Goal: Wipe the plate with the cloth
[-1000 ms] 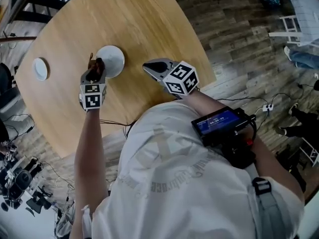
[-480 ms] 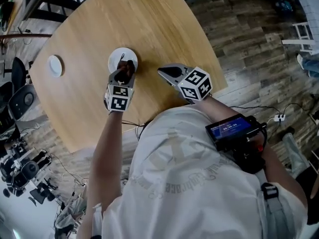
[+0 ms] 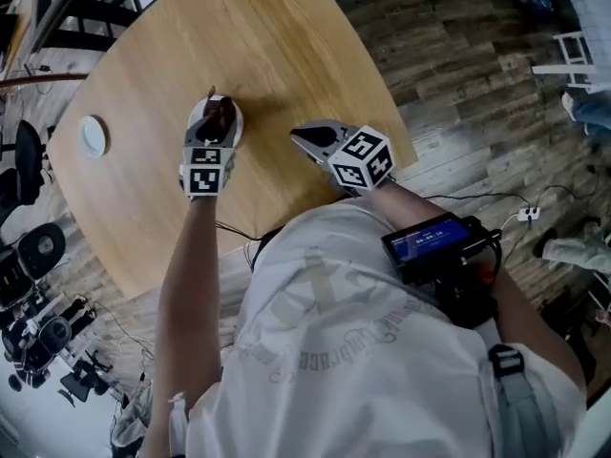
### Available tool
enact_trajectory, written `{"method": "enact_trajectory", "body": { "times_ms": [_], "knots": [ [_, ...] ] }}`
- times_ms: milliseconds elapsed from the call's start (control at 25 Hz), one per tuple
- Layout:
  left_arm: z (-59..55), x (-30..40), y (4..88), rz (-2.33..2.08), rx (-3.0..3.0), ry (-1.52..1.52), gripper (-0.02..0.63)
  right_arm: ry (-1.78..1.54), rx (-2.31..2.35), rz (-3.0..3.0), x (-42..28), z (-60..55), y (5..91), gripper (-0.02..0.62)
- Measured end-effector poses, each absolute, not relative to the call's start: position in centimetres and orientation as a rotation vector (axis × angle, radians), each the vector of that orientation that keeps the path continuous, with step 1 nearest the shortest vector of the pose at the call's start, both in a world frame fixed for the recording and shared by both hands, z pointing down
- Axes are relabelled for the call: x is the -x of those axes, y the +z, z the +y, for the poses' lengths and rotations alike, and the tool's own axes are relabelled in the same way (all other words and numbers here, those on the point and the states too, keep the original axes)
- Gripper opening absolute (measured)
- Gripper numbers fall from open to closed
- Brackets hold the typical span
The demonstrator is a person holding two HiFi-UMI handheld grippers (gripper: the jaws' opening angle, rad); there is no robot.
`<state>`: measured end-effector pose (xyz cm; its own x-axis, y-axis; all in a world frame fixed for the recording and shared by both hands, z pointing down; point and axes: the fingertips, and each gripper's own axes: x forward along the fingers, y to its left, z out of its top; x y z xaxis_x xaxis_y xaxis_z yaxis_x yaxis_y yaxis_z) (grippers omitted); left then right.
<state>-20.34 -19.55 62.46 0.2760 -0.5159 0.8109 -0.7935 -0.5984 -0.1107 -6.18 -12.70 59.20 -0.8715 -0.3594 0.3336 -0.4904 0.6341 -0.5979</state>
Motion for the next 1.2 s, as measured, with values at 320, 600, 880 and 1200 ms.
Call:
{"method": "enact_trajectory", "body": {
  "times_ms": [320, 600, 880, 1200],
  "knots": [
    [-19.5, 23.9, 61.7, -1.331, -2.138, 1.167, 0.169, 1.072, -0.654, -2.668, 6.4, -11.6, 59.2, 0.014],
    [-17.7, 21.8, 60.7, -1.329, -2.202, 0.994, 0.17, 1.017, -0.629, -2.683, 6.3, -11.7, 59.3, 0.014],
    [-16.3, 20.5, 59.0, -1.389, -2.215, 0.846, 0.17, 0.916, -0.596, -2.718, 5.9, -12.4, 58.1, 0.014],
    [-9.2, 21.1, 54.6, -1.474, -2.215, 0.582, 0.17, 0.779, -0.567, -2.804, 7.9, -10.1, 53.0, 0.014]
  ]
}}
